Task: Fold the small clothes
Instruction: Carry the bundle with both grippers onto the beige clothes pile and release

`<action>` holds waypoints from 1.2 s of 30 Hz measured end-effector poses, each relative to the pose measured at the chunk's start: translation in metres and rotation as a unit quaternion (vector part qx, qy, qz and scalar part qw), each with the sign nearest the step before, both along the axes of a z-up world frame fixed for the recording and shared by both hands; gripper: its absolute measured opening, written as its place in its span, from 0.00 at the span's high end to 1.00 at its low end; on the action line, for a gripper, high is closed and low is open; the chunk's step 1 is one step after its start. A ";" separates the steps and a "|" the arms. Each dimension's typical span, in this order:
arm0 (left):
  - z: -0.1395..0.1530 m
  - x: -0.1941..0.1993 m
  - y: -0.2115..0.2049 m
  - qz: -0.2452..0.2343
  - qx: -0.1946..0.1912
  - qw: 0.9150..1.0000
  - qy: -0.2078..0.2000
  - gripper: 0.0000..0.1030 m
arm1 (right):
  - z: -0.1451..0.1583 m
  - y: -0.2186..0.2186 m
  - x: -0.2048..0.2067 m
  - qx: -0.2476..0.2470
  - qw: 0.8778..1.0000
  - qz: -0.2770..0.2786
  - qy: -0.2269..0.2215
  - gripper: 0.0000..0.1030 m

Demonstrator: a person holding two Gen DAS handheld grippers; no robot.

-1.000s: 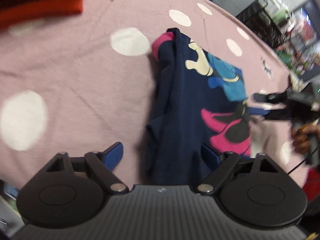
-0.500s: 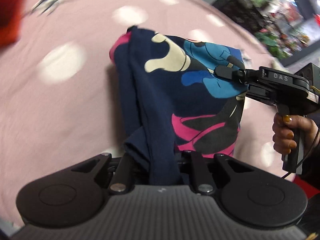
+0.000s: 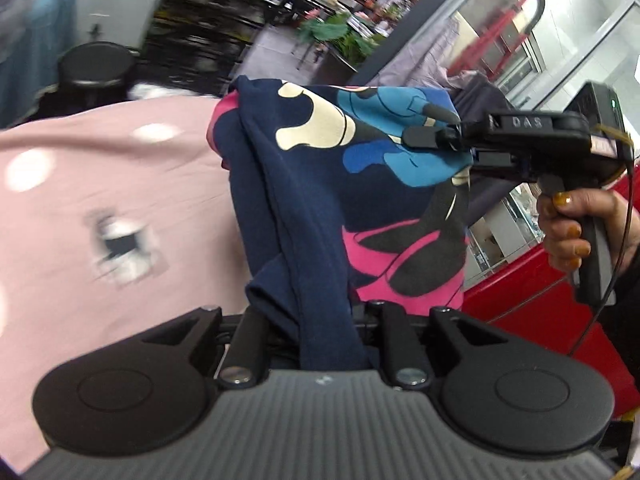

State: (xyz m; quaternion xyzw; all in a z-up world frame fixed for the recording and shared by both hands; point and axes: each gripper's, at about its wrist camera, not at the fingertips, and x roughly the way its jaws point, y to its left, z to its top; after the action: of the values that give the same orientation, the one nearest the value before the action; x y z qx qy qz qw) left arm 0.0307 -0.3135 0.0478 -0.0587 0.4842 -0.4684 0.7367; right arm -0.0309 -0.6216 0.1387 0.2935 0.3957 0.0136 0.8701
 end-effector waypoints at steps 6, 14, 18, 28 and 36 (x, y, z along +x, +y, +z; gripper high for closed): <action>-0.062 0.005 -0.097 -0.007 0.087 0.996 0.028 0.68 | -0.064 -0.069 0.022 -0.079 0.992 -0.051 0.088 0.66; -0.031 -0.010 -0.057 0.001 0.193 0.964 -0.185 0.00 | -0.087 -0.078 -0.012 -0.057 0.983 -0.172 0.042 0.10; 0.011 -0.036 -0.066 -0.046 0.241 0.932 -0.267 0.00 | -0.045 -0.058 -0.021 -0.112 0.985 -0.126 0.041 0.00; 0.070 -0.064 -0.076 -0.084 0.291 0.923 -0.238 0.00 | -0.013 0.006 -0.033 -0.189 0.969 0.075 0.142 0.00; 0.059 -0.071 -0.083 -0.105 0.307 0.917 -0.230 0.00 | -0.024 0.027 -0.036 -0.239 0.950 0.108 0.169 0.00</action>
State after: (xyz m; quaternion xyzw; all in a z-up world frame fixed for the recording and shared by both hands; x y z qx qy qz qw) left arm -0.0402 -0.3967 0.1072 0.3315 0.4246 -0.3720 0.7559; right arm -0.0670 -0.5941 0.1147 0.0305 0.5576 -0.0377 0.8287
